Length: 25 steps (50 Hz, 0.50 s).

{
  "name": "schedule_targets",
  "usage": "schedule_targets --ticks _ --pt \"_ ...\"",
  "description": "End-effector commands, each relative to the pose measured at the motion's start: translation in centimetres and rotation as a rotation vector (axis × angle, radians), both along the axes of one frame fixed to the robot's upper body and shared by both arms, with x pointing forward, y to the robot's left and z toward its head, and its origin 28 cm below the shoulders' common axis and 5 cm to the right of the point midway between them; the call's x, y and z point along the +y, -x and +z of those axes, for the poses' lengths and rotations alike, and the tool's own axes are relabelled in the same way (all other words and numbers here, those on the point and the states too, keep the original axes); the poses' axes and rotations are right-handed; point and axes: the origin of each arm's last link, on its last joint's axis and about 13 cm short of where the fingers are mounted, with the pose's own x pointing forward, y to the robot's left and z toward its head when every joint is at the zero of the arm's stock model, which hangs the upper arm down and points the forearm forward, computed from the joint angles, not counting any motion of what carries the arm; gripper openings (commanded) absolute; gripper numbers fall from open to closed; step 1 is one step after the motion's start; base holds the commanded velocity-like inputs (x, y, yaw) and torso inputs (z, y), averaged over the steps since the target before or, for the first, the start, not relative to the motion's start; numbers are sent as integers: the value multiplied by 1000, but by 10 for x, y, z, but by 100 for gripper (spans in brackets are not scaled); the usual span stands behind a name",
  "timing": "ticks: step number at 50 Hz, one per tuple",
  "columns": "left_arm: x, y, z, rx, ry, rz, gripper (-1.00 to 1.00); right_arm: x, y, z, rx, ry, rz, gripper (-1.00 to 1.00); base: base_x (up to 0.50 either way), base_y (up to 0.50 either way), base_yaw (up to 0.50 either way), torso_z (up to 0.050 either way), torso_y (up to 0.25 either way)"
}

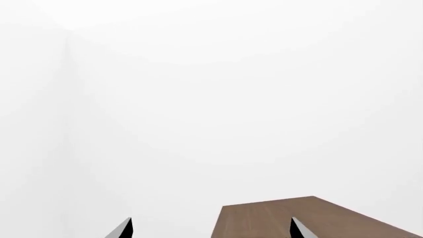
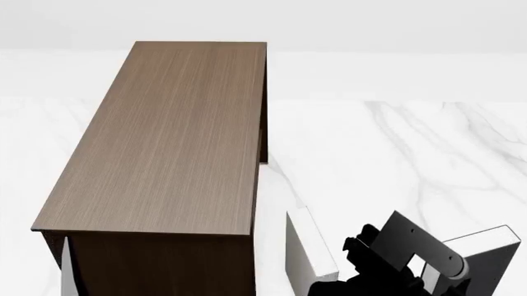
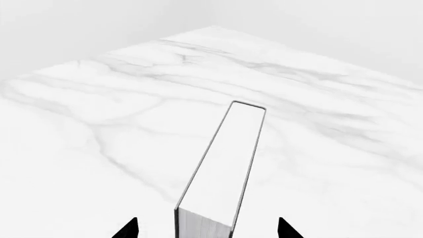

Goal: Pick up the book in the middle and place it on the cabinet shelf.

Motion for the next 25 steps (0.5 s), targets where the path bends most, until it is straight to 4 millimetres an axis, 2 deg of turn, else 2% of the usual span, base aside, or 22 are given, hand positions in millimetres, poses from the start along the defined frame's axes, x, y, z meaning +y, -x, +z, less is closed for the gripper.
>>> schedule_targets --ticks 1,25 --pt "1 0 2 -14 -5 1 100 2 -2 -5 -6 -10 19 100 0 0 0 0 0" --pt "1 -1 3 -9 -1 4 100 1 -6 -19 11 4 32 100 0 0 0 0 0"
